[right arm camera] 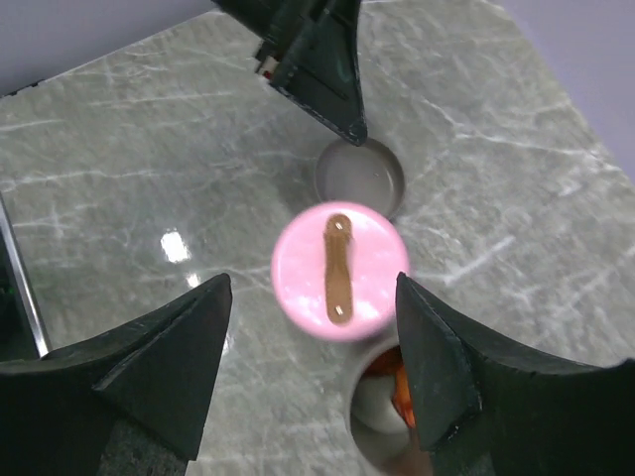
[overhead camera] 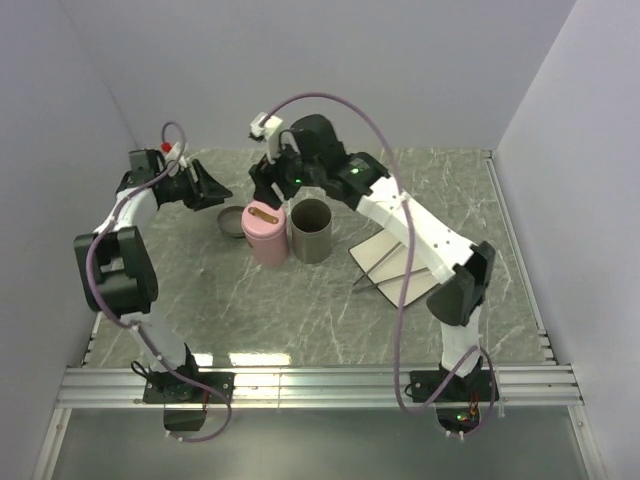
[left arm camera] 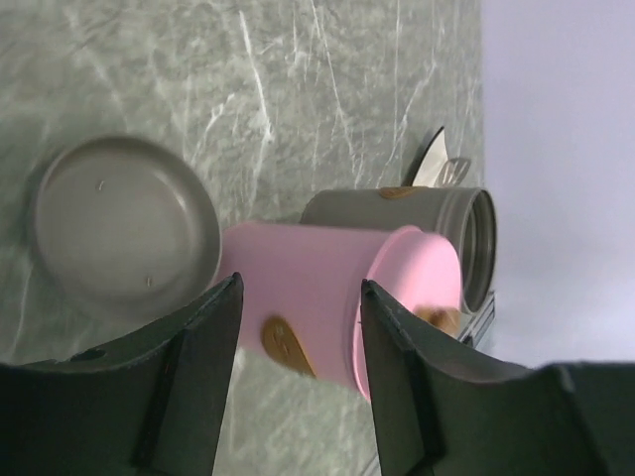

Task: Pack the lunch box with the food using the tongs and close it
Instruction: Close the box lid on the packing box, then move the packing box to the center of the board.

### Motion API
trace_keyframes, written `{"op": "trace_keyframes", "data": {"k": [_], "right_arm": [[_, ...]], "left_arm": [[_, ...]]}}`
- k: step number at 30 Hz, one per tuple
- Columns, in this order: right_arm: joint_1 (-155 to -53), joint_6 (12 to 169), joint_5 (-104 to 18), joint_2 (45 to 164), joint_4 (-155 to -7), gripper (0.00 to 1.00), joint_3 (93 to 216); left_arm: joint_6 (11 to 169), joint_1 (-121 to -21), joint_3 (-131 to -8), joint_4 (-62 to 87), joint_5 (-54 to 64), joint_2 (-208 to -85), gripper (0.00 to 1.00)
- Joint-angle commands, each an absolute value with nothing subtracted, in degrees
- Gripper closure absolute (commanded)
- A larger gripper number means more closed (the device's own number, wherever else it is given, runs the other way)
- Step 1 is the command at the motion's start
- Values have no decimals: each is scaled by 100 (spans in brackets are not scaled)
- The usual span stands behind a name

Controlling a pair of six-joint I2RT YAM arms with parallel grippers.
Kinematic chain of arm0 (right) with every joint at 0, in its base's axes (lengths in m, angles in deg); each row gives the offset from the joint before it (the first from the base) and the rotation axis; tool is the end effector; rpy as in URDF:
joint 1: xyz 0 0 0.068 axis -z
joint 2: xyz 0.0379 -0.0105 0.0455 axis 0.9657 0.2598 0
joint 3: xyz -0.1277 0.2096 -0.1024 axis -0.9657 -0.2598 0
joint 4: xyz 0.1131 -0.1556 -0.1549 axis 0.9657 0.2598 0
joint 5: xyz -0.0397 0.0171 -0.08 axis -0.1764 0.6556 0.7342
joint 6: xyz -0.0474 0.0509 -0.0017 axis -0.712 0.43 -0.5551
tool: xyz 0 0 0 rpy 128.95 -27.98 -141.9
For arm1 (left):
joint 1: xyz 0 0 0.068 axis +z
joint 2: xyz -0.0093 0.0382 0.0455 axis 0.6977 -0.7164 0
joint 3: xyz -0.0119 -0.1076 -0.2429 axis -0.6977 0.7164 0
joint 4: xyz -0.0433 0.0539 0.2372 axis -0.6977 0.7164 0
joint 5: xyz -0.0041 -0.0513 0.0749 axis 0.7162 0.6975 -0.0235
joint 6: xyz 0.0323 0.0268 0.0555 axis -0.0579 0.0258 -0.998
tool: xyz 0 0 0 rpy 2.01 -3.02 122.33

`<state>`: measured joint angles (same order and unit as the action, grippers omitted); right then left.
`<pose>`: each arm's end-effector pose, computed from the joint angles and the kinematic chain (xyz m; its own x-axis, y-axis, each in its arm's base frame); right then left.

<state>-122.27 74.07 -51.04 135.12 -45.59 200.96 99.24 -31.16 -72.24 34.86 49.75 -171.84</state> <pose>0.2904 0.3377 0.3969 -0.1447 -0.3943 -0.9075 -0.9112 0.4107 -0.0331 0.3767 0.0411 0.2424 -0.7982 -0.4068 -0.4444 0.1291 0.6050 -0.7857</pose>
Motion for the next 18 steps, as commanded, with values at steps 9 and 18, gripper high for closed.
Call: {"op": "trace_keyframes", "data": {"k": [9,18], "right_arm": [[-11001,7544,-5546,11964,-4438,25,18833],[-10614,7587,-5669,11454,-4447,25,18235]], "left_arm": [[8673,-4037,-9093,4459,5595,-19044,47],[7879,-4609,-9190,5286,5929,-19554,48]]}}
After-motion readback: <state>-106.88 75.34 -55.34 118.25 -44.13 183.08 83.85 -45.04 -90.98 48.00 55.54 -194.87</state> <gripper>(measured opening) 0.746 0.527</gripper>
